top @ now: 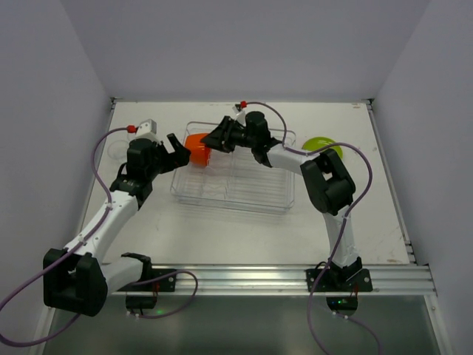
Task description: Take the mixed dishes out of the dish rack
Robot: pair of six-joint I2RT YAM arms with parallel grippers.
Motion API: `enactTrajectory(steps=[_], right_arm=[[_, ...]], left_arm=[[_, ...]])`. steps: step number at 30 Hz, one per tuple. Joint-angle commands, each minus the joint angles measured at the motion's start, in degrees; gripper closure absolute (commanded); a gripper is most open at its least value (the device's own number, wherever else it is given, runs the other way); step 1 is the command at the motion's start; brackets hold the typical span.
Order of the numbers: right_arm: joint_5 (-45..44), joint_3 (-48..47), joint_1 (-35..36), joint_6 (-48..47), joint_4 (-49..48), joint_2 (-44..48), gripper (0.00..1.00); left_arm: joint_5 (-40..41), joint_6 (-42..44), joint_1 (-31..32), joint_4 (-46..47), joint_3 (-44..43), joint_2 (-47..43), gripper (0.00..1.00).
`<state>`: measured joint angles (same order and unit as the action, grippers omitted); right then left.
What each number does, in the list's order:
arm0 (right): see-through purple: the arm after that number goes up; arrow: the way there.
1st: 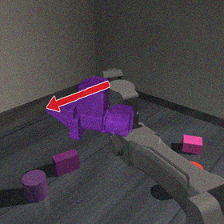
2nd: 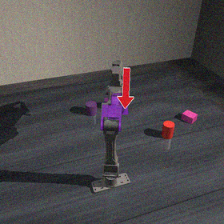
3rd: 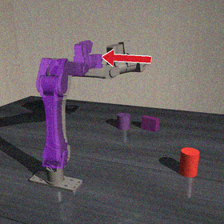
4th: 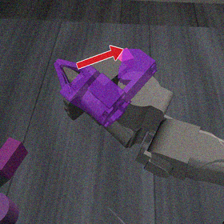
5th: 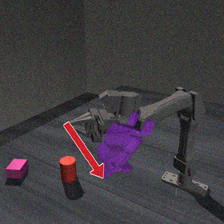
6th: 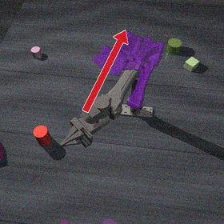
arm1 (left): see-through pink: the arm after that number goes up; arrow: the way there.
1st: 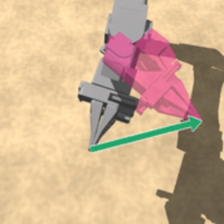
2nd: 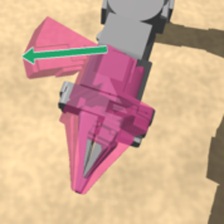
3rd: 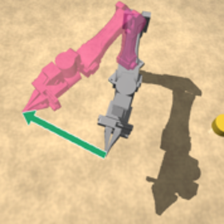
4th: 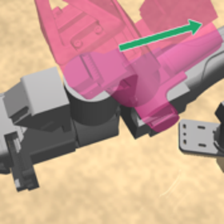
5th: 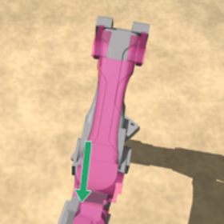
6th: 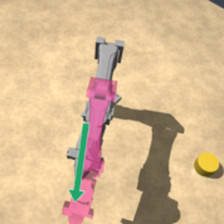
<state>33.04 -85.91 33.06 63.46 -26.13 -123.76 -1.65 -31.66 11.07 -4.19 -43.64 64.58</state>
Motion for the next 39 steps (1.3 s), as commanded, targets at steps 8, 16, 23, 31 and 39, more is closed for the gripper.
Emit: enactTrajectory(steps=[8,16,23,31,39], right_arm=[[1.2,-4.0,0.2,-0.3,-0.6,-2.0,0.62],[1.3,-7.1,0.9,-1.0,1.4,-3.8,0.62],[1.6,-7.8,1.0,-0.4,0.1,-4.7,0.74],[2.3,-8.7,1.1,0.5,-0.9,-5.3,0.99],[2.0,-6.3,0.8,0.3,-5.2,-2.3,1.0]], left_arm=[[1.1,1.9,0.4,0.5,-2.2,-1.5,0.0],[1.0,2.0,0.4,-0.1,-2.4,-2.2,0.0],[1.1,2.0,0.4,-0.5,-2.4,-2.4,0.0],[1.4,2.2,0.4,-1.0,-2.4,-3.1,0.0],[0.0,1.1,0.4,-0.6,-2.7,-2.4,0.0]])
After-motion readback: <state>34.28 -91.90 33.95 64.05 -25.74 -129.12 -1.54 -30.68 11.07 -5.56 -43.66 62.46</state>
